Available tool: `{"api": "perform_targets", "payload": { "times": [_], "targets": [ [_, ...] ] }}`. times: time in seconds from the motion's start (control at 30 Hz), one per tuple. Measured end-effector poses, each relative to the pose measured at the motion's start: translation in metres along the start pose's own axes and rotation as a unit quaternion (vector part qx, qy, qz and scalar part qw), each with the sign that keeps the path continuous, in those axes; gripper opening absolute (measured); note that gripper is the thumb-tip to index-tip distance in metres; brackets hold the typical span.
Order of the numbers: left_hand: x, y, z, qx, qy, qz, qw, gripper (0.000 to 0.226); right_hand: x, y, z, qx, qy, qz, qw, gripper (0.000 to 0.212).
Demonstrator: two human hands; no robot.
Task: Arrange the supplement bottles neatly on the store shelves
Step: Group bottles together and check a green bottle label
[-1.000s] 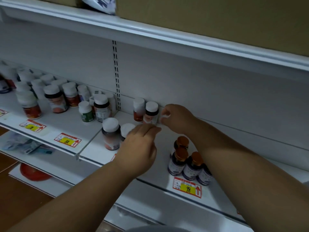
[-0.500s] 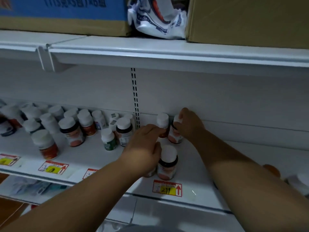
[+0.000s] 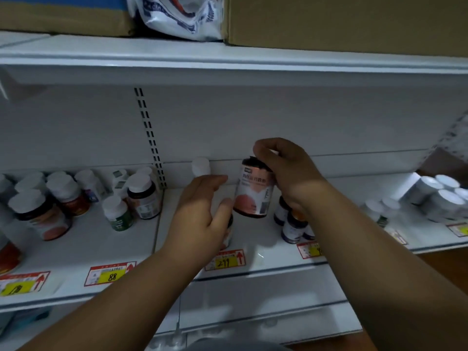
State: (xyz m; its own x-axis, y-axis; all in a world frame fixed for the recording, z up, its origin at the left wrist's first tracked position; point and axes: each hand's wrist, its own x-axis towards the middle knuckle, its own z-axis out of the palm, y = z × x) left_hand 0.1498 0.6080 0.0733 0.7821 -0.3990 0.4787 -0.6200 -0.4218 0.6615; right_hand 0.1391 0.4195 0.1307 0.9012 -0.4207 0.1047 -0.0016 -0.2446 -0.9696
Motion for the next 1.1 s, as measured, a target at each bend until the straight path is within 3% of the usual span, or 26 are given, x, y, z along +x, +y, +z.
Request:
{"api": "perform_targets", "payload": {
  "times": [0.1, 0.27, 0.5, 0.7, 1.1],
  "targets": [
    [-0.009, 0.003, 0.003, 0.042, -0.006, -0.007, 0.999, 0.044, -0.011, 0.006, -0.008, -0.009, -0.023, -0.002, 1.0, 0.021],
    [-0.019, -0.002, 0.007, 0.143, -0.028, -0.021, 0.989, 0.043, -0.018, 0.018, -0.021, -0.118, -0.085, -0.035, 0.989, 0.02],
    [-0.027, -0.019, 0.012, 0.366, -0.12, 0.025, 0.922, 0.054, -0.017, 0.034, -0.021, -0.309, -0.193, -0.077, 0.928, 0.03],
    [-0.036, -0.032, 0.017, 0.374, -0.175, 0.049, 0.909, 0.061, -0.019, 0.051, -0.005, -0.35, -0.232, -0.06, 0.906, 0.032],
    [-0.037, -0.052, 0.015, 0.344, -0.178, 0.101, 0.916, 0.071, -0.031, 0.071, 0.014, -0.308, -0.178, -0.031, 0.934, 0.032]
  ]
}}
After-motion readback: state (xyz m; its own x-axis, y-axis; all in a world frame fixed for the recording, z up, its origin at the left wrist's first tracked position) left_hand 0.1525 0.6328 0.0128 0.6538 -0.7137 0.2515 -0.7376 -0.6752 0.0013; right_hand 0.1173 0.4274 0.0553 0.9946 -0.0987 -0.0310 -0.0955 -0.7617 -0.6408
